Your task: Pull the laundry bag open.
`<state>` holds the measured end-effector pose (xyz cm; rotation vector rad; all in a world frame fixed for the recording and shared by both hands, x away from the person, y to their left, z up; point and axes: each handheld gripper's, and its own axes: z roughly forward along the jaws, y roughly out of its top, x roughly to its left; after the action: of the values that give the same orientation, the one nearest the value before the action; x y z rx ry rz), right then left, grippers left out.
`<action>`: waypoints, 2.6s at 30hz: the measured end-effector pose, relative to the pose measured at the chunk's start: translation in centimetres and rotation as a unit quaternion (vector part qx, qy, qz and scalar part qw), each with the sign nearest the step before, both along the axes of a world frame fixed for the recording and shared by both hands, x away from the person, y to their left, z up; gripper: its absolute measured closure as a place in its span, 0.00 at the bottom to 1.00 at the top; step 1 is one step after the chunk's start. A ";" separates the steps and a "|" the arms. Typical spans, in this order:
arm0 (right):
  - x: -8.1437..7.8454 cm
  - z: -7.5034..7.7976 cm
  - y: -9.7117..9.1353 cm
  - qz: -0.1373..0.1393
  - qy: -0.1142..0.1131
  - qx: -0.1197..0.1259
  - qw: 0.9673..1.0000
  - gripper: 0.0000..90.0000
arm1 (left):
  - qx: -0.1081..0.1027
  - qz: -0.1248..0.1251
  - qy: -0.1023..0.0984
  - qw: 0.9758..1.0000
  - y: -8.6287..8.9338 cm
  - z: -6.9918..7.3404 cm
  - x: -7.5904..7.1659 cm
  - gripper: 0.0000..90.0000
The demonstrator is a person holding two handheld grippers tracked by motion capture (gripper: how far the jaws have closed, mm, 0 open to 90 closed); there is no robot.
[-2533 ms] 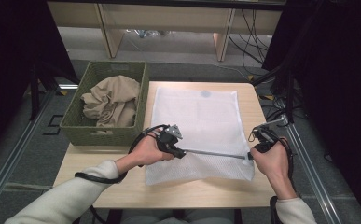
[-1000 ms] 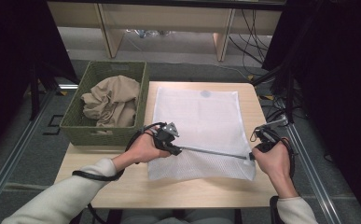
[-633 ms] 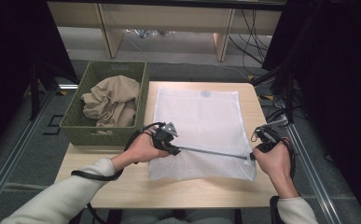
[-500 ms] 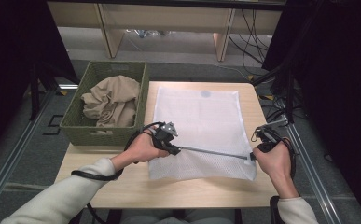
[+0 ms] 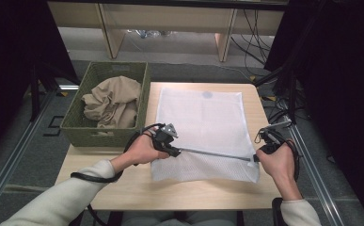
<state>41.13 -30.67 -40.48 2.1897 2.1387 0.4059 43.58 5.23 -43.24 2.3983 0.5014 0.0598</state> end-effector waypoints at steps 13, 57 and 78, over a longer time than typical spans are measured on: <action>0.0 -0.2 -0.6 0.020 -0.009 -0.004 1.000 0.97 | 0.000 0.007 0.000 1.000 0.8 0.0 0.1 0.97; 0.2 -0.4 -0.9 0.025 -0.008 0.003 1.000 0.97 | -0.006 0.031 0.000 1.000 3.6 -0.1 0.0 0.97; 0.4 -0.6 -0.9 0.019 -0.009 -0.004 1.000 0.97 | -0.005 0.045 0.005 0.999 5.2 -0.5 -0.3 0.97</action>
<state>41.49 -31.57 -41.11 2.1359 2.1707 0.4160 43.32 10.48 -43.70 2.3662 0.6131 0.0837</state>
